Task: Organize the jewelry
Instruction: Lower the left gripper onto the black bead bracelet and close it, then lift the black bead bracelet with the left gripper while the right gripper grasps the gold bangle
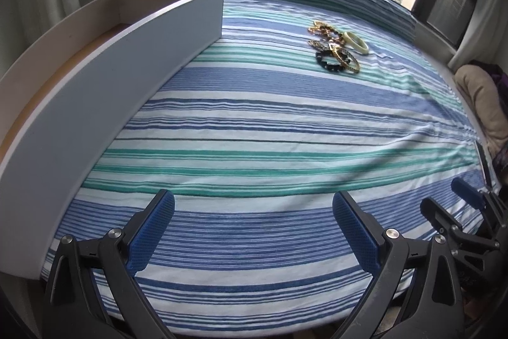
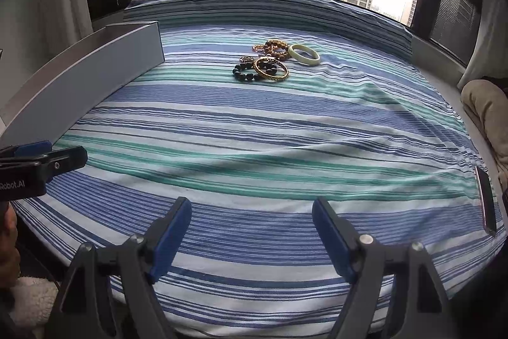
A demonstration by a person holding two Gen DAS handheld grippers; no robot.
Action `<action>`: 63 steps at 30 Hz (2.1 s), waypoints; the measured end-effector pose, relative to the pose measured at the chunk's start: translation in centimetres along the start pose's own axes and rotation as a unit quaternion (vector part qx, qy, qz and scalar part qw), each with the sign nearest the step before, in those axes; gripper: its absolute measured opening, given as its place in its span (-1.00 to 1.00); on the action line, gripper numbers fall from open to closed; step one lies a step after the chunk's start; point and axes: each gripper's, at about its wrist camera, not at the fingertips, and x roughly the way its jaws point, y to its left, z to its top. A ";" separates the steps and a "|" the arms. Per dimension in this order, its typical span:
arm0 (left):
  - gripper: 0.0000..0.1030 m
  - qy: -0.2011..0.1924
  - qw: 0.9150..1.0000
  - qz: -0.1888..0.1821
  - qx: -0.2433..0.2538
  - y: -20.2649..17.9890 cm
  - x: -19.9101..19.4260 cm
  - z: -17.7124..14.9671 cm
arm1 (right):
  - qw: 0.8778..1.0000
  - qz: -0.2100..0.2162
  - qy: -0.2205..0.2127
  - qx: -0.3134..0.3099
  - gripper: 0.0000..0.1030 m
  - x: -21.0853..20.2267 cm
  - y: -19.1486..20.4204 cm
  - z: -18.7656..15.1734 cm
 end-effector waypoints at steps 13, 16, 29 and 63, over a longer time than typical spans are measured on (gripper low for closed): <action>0.94 -0.005 0.998 -0.063 0.008 -1.2 1.7 4.7 | 1.000 -0.004 0.007 0.028 0.55 1.4 -2.6 -0.2; 0.94 0.009 0.995 -0.100 0.019 -2.3 3.0 7.7 | 0.999 0.000 0.011 0.035 0.55 1.8 -2.9 -0.3; -0.02 0.021 0.987 -0.080 0.137 -10.3 16.8 18.5 | 0.998 0.000 0.012 0.057 0.55 1.9 -5.0 -0.8; -0.42 0.060 0.996 -0.055 0.041 3.6 7.1 3.6 | 0.997 0.041 0.035 0.059 0.55 2.4 -3.3 0.1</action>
